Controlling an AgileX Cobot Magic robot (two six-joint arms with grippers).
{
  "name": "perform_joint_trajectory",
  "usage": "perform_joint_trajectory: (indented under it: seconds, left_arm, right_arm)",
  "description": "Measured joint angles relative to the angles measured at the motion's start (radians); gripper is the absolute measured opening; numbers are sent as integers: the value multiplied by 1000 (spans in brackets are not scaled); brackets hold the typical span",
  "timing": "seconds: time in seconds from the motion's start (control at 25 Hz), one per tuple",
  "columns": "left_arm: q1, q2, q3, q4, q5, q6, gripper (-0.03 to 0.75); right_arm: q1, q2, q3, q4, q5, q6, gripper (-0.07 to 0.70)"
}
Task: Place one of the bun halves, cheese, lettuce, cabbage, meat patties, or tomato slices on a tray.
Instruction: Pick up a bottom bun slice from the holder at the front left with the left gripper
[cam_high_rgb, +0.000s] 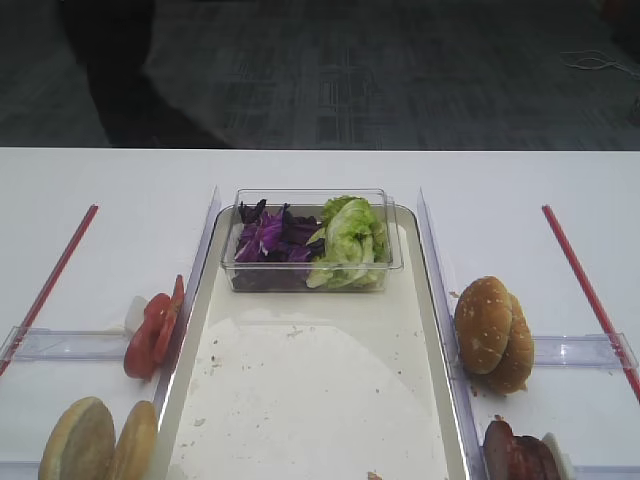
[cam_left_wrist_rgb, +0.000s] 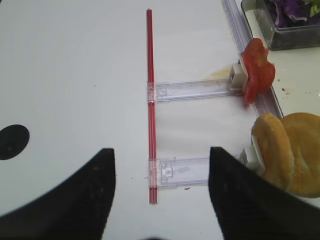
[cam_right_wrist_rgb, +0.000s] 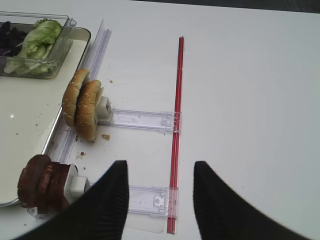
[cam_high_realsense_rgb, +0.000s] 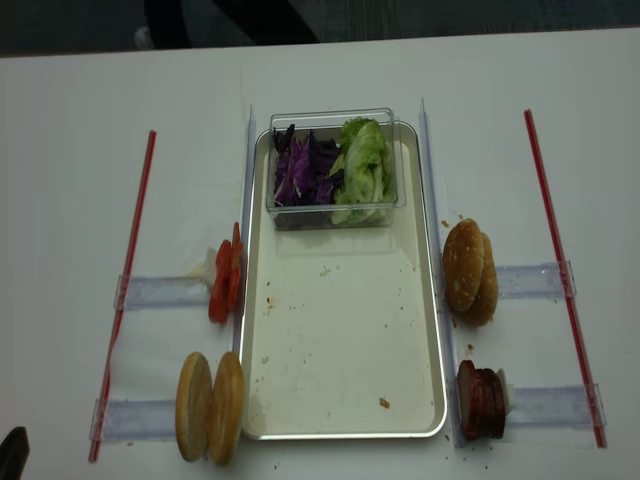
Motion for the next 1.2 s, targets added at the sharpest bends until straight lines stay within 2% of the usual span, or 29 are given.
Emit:
perform_joint_trajectory:
  seconds: [0.2,0.4,0.48,0.68,1.2]
  left_arm:
    - [0,0,0,-2,6,1,417]
    - [0,46,-32,-2,73,9,417]
    - [0,97,-38,-6,84,9,417]
    - [-2,251,-46,-49,86,0,417]
    - [-2,658,-189,-68,78,-37,417]
  right_arm:
    - [0,0,0,0,0,0,324]
    - [0,0,0,0,0,0,324]
    - [0,0,0,0,0,0,324]
    - [0,0,0,0,0,0,324]
    - [0,0,0,0,0,0,324]
